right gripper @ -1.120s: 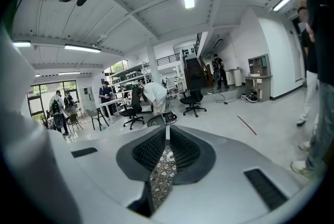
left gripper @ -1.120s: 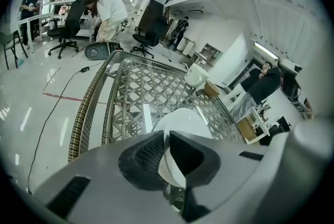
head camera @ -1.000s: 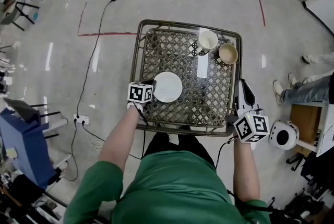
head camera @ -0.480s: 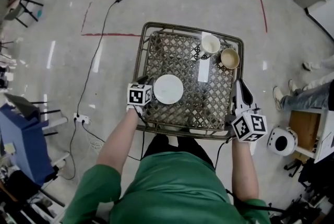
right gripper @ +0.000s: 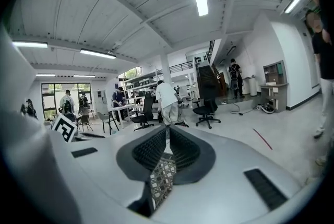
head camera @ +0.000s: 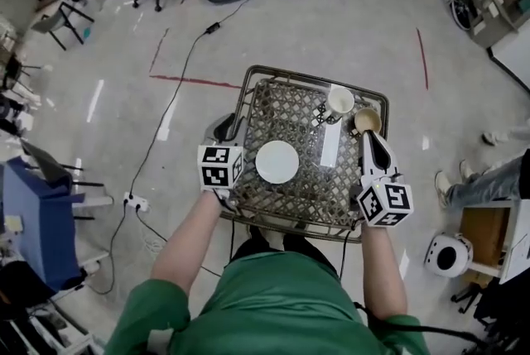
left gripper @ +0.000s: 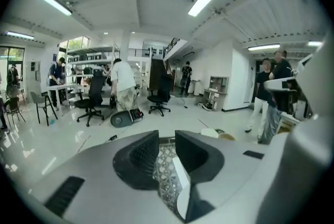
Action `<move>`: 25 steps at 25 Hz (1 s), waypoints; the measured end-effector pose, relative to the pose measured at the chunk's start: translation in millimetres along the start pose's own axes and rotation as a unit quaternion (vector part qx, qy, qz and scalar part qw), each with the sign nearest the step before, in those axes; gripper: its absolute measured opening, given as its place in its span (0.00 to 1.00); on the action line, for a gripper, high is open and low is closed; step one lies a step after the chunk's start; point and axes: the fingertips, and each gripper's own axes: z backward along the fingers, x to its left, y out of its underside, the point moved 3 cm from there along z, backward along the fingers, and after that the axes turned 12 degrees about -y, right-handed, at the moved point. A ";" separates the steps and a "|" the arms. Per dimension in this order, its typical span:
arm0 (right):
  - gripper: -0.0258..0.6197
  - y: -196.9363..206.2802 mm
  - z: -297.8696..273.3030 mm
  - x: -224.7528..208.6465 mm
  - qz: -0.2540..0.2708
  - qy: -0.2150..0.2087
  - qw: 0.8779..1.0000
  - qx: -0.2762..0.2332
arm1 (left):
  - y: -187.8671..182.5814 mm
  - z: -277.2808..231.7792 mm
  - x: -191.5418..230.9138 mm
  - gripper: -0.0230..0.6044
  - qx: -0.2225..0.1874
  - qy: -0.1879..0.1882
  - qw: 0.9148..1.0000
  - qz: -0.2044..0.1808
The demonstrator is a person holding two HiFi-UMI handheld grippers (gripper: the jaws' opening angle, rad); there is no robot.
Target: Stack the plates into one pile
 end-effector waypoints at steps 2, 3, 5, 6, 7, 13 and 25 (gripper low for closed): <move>0.10 -9.5 0.0 8.4 0.009 -0.007 1.000 -0.008 | -30.9 22.0 -1.6 0.21 -0.042 -0.002 0.999 -0.002; 0.10 -14.6 0.4 12.3 0.015 -0.013 1.000 -0.012 | -44.7 32.4 -3.0 0.21 -0.061 -0.002 0.998 -0.005; 0.10 -25.9 1.0 19.8 0.031 -0.024 0.999 -0.021 | -68.5 51.3 -5.6 0.21 -0.093 -0.003 0.996 -0.012; 0.10 -32.0 1.4 23.3 0.040 -0.028 0.998 -0.025 | -78.7 60.1 -6.2 0.21 -0.106 -0.004 0.994 -0.016; 0.10 -38.3 2.2 26.6 0.050 -0.030 0.998 -0.029 | -88.0 68.8 -6.4 0.21 -0.118 -0.007 0.993 -0.021; 0.10 -78.7 11.1 46.2 0.104 -0.041 0.992 -0.064 | -140.1 122.6 -9.1 0.21 -0.194 -0.030 0.979 -0.047; 0.10 -141.8 43.1 105.7 0.197 -0.070 0.968 -0.138 | -206.9 226.8 -21.7 0.20 -0.355 -0.081 0.926 -0.099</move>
